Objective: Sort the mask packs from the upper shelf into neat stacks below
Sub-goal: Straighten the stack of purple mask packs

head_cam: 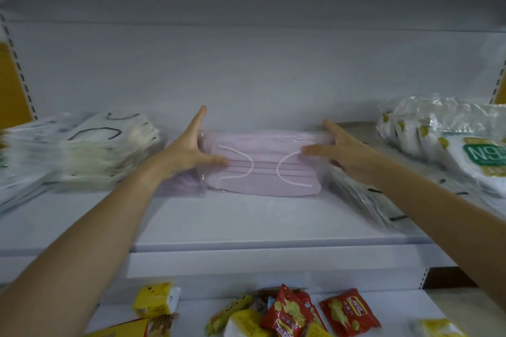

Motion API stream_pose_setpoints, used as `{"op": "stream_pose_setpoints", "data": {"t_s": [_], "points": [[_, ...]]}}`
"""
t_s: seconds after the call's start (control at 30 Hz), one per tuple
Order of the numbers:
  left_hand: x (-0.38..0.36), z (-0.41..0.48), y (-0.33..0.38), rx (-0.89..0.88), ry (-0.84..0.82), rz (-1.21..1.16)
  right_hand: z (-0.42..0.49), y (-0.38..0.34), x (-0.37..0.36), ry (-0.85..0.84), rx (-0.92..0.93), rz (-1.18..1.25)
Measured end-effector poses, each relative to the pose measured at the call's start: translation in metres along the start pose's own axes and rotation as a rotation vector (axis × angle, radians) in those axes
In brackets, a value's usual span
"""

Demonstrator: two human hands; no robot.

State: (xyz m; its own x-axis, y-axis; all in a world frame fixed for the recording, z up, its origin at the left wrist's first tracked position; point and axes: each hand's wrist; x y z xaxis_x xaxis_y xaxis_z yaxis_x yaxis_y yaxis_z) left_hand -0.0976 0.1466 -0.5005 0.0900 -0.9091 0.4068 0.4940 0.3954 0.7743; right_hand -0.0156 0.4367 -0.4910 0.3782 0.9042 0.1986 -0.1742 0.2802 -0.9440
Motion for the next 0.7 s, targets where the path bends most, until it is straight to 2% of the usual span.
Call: {"op": "stream_pose_setpoints", "data": {"t_s": [0.13, 0.23, 0.3, 0.4, 0.63, 0.7], "points": [[0.001, 0.001, -0.002, -0.044, -0.048, 0.046, 0.001, -0.003, -0.003, 0.038, 0.036, 0.086], [-0.003, -0.001, -0.005, -0.082, -0.094, 0.128, -0.005, 0.0, -0.008, 0.017, 0.186, -0.149], [-0.005, -0.004, -0.003, -0.117, -0.031, 0.159, -0.006, 0.002, -0.008, 0.023, 0.293, -0.299], [-0.008, -0.005, 0.001, -0.224, 0.148, 0.118, -0.004, 0.0, -0.007, 0.129, 0.396, -0.298], [-0.012, -0.01, 0.003, -0.178, 0.023, 0.17, 0.005, 0.004, -0.011, 0.093, 0.309, -0.235], [-0.012, -0.016, 0.009, -0.189, -0.004, 0.201, 0.005, 0.004, -0.011, 0.049, 0.332, -0.295]]}}
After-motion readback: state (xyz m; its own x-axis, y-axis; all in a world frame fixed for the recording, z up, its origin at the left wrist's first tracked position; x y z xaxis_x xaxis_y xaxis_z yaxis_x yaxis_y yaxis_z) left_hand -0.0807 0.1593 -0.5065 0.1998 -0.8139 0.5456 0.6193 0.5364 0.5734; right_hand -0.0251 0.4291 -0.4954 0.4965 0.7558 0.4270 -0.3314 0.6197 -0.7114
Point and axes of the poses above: each hand's wrist, its own z-axis towards the middle knuckle, its own x-axis out of the back of the hand, y = z × x, and after that the axes turned 15 degrees about y, right-handed
